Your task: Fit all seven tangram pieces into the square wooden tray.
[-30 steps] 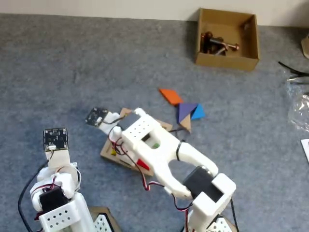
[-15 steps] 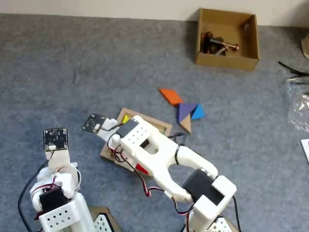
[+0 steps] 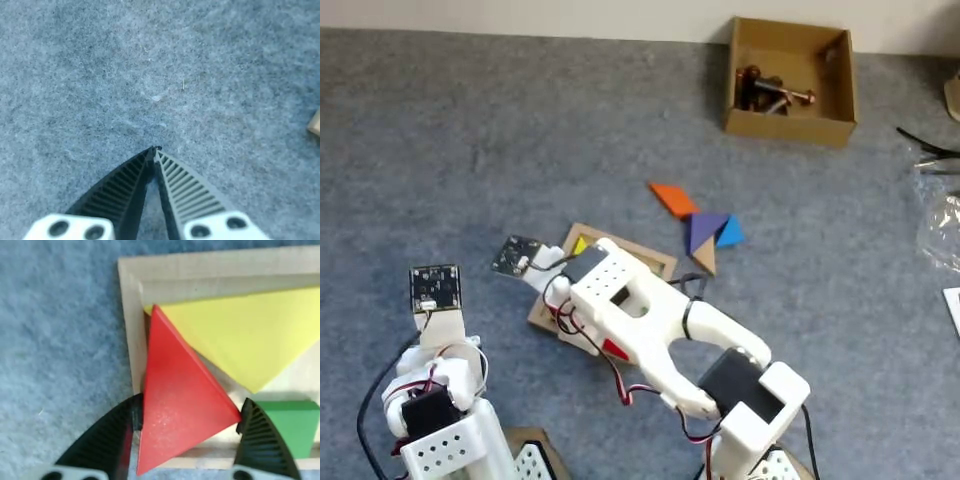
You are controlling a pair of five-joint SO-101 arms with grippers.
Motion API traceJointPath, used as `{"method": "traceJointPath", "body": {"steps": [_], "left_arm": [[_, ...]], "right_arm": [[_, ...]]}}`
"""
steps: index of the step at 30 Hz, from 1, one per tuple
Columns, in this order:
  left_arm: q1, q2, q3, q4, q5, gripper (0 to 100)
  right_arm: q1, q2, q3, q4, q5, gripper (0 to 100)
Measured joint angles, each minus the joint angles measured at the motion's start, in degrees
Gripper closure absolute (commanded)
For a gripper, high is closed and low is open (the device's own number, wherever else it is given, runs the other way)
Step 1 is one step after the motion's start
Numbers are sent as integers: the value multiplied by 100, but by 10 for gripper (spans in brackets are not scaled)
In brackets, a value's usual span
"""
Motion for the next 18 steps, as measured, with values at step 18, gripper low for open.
{"method": "traceJointPath", "body": {"steps": [18], "left_arm": [[0,0,0,0,0,995]], "right_arm": [[308,18,-325,413,158,687]]}}
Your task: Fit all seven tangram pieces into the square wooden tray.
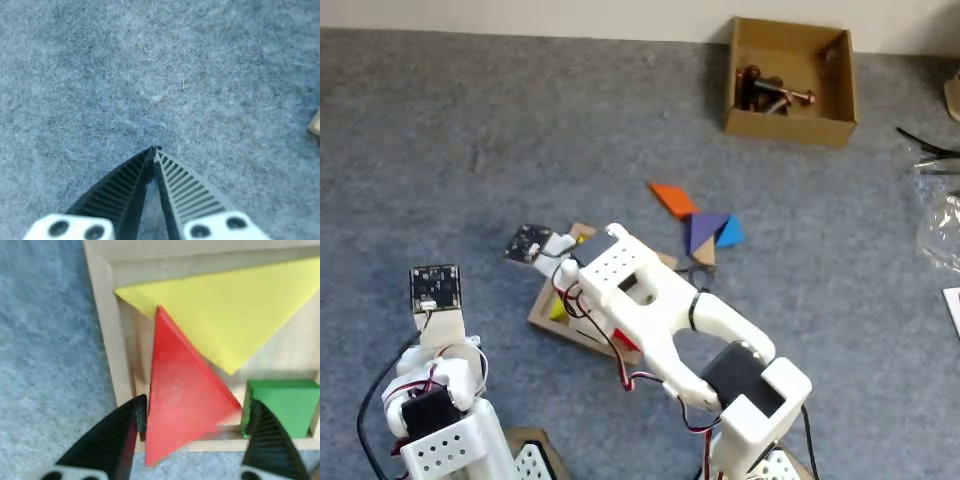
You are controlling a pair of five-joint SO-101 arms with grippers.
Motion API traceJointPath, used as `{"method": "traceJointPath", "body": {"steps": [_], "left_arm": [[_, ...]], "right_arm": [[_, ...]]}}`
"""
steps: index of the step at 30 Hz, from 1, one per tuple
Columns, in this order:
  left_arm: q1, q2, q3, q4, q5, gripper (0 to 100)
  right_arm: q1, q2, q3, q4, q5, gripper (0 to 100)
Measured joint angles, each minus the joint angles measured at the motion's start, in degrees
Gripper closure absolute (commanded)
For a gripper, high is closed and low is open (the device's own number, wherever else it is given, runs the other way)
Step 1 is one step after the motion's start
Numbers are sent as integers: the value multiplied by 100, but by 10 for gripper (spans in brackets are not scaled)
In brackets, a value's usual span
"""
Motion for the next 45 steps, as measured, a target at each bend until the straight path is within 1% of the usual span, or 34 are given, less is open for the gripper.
{"method": "traceJointPath", "body": {"steps": [12,18,22,24,28,30,33,37,45], "left_arm": [[0,0,0,0,0,995],[0,0,0,0,0,995],[0,0,0,0,0,995],[0,0,0,0,0,995],[0,0,0,0,0,995],[0,0,0,0,0,995],[0,0,0,0,0,995],[0,0,0,0,0,995],[0,0,0,0,0,995]], "right_arm": [[-211,0,-18,18,0,687],[79,-26,-378,563,0,687],[105,-510,-571,800,0,693],[229,-774,-589,862,0,738],[738,-1064,-571,818,0,867],[941,-1073,-404,642,0,903],[1055,-1073,-18,316,0,937],[1037,-1073,457,-88,0,990],[1046,-1073,1011,-686,0,994]]}}
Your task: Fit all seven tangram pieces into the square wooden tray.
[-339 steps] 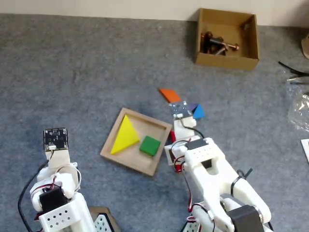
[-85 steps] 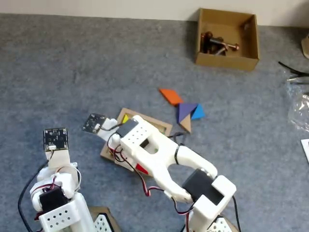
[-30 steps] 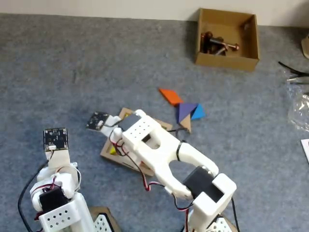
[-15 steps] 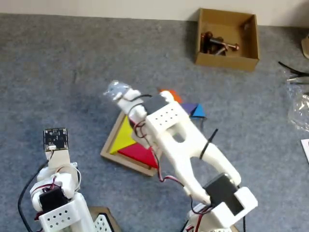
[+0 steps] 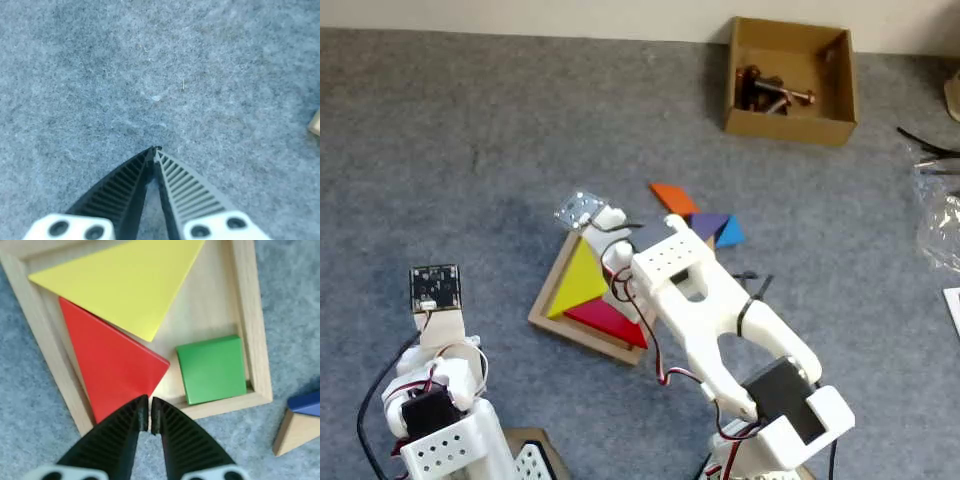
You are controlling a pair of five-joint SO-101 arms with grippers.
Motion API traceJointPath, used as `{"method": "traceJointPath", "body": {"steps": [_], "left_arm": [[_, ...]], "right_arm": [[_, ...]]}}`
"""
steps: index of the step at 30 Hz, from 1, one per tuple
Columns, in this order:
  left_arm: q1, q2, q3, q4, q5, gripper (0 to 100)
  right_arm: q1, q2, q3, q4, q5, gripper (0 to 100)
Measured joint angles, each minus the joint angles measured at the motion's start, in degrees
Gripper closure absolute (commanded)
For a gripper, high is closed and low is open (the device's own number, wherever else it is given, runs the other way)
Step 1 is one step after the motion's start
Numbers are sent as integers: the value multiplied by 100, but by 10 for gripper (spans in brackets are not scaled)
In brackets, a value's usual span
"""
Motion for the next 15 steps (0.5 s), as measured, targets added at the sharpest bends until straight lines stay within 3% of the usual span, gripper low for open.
{"method": "traceJointPath", "body": {"steps": [15], "left_arm": [[0,0,0,0,0,995]], "right_arm": [[18,0,316,-26,0,994]]}}
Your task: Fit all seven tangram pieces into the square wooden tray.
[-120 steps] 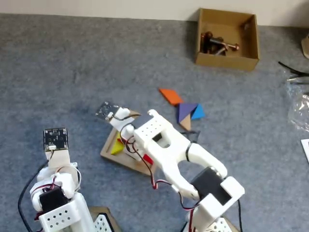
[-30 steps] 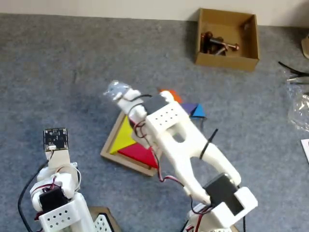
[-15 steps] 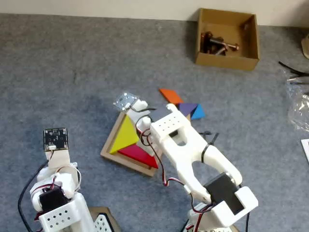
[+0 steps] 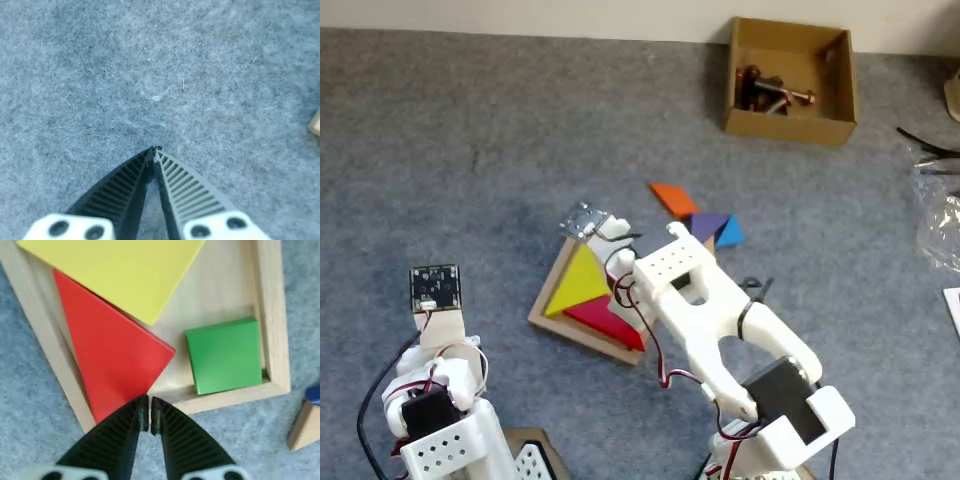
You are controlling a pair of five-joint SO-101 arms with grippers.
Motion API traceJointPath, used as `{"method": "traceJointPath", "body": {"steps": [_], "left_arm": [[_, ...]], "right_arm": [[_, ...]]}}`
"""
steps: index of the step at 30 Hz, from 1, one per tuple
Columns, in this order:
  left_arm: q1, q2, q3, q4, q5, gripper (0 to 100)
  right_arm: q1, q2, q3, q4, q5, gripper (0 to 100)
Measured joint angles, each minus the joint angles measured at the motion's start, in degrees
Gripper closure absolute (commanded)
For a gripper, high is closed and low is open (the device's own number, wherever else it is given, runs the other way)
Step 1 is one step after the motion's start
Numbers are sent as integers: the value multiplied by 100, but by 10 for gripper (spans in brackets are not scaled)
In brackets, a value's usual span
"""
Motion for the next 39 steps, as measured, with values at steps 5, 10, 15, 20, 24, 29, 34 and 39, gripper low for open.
{"method": "traceJointPath", "body": {"steps": [5,10,15,20,24,29,34,39], "left_arm": [[0,0,0,0,0,995],[0,0,0,0,0,995],[0,0,0,0,0,995],[0,0,0,0,0,995],[0,0,0,0,0,995],[0,0,0,0,0,995],[0,0,0,0,0,995],[0,0,0,0,0,995]], "right_arm": [[0,0,9,-158,0,994],[-97,-62,501,-659,0,994],[-492,-70,580,-730,0,994],[-545,-70,580,-730,0,994],[-545,-70,580,-738,0,994],[-545,-70,580,-738,0,994],[-545,-70,589,-738,0,994],[-554,-70,615,-501,0,994]]}}
